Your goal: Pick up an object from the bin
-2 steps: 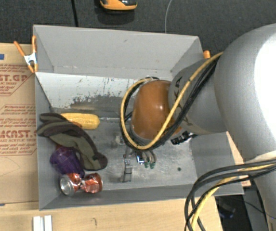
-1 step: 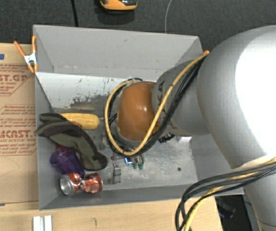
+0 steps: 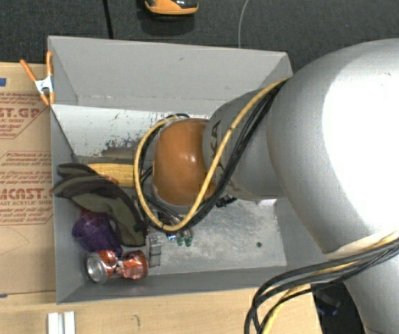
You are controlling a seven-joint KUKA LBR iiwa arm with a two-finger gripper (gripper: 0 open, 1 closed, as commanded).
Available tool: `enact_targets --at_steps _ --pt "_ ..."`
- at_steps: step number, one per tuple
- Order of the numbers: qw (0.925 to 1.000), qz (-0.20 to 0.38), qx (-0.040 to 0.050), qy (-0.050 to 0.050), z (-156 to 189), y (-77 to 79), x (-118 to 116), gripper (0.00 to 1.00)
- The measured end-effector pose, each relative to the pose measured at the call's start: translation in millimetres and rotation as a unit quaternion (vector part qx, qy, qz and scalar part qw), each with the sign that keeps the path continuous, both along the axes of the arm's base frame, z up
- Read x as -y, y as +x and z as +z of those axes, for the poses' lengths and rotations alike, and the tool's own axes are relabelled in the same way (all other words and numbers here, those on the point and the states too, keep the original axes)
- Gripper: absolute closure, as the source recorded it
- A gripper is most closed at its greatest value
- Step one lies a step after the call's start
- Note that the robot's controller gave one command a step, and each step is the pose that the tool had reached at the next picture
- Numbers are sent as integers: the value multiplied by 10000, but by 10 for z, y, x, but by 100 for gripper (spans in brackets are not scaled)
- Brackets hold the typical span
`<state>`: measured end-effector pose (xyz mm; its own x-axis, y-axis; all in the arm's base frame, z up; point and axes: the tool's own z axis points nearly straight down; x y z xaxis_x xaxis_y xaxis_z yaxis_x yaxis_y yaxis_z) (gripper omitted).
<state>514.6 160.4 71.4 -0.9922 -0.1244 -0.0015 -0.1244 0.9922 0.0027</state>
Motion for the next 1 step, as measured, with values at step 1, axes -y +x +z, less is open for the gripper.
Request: enact_targets --at_steps 1 --pt "9938 1108 -5 -55 -12 -236 -310 100"
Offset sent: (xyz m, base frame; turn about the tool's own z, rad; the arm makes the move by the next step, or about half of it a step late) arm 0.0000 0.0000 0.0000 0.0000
